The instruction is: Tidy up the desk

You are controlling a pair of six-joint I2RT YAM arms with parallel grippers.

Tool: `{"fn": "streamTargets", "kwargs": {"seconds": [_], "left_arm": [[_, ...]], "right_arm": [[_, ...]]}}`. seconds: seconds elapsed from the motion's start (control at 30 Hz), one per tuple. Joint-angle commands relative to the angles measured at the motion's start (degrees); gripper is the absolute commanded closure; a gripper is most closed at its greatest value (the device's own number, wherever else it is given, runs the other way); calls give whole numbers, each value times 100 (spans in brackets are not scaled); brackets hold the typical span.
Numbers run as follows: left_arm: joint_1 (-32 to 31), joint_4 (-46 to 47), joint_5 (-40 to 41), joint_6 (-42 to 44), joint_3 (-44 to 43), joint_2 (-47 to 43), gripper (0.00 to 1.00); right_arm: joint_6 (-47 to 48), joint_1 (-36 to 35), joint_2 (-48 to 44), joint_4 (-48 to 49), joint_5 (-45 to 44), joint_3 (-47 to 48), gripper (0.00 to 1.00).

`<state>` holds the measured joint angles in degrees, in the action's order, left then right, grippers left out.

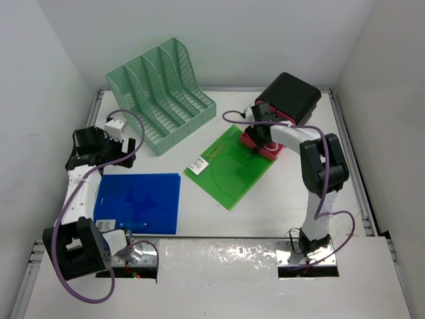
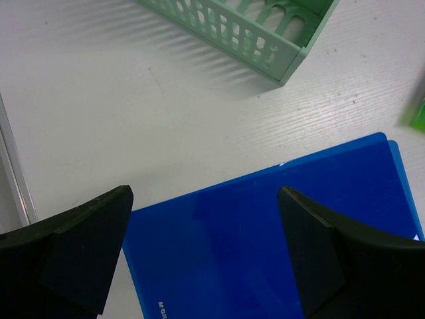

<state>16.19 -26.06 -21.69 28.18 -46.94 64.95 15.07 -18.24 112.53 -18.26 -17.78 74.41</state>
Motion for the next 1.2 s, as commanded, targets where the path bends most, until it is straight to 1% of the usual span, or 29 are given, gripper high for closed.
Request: {"fn": "streamTargets", "kwargs": {"seconds": [0.0, 0.1, 0.23, 0.37, 0.43, 0.53, 0.57, 0.63, 0.7, 0.73, 0.77, 0.8, 0.83, 0.87, 0.9, 0.97, 1.0, 1.07, 1.17], "left_arm": [[-19, 128, -81, -59, -228, -8, 11], [-10, 128, -81, -76, -228, 0, 11], [-10, 128, -72, -59, -219, -26, 11], [-19, 119, -89, -76, -228, -52, 11], [-10, 110, -89, -76, -228, -61, 11], [-10, 102, -63, -67, -219, -70, 11], [-19, 93, -54, -59, -219, -70, 11], [-10, 66, -46, -41, -219, -79, 11], [-10, 66, -37, -32, -202, -79, 11], [-10, 75, -37, -32, -202, -70, 11], [-19, 93, -28, -32, -184, -70, 11], [-10, 101, -28, -41, -184, -70, 11], [-19, 119, -37, -50, -184, -61, 11], [-19, 128, -45, -67, -184, -52, 11], [-10, 145, -63, -94, -193, -61, 11], [-10, 154, -89, -111, -184, -61, 11], [-10, 154, -98, -111, -175, -61, 11], [-19, 146, -55, -94, -158, -79, 11], [-19, 128, 7, -50, -140, -70, 11]], "right_arm": [[31, 5, -284, -204, 205, 240, 42], [101, 5, -485, -283, 213, 284, 41], [128, 13, -644, -397, 240, 372, 36], [172, 5, -662, -555, 249, 521, 24], [224, 13, -645, -573, 266, 548, 21], [277, 5, -575, -582, 231, 574, 20], [277, 5, -505, -573, 83, 574, 20], [233, 5, -478, -582, 3, 575, 21], [172, 5, -556, -530, 151, 531, 31], [137, 5, -609, -477, 239, 461, 38], [102, 13, -723, -372, 336, 417, 64], [-81, 5, -767, -293, 528, 364, 77], [-196, 5, -820, -196, 661, 259, 88], [-398, 5, -838, -47, 810, 215, 95], [-495, 5, -838, -29, 1124, 197, 98], [-723, 5, -794, 85, 1416, 170, 98], [-794, 5, -768, 182, 1696, 135, 98], [-952, 5, -715, 532, 1760, -101, 100], [-988, 5, -549, 666, 1891, -15, 100]]}}
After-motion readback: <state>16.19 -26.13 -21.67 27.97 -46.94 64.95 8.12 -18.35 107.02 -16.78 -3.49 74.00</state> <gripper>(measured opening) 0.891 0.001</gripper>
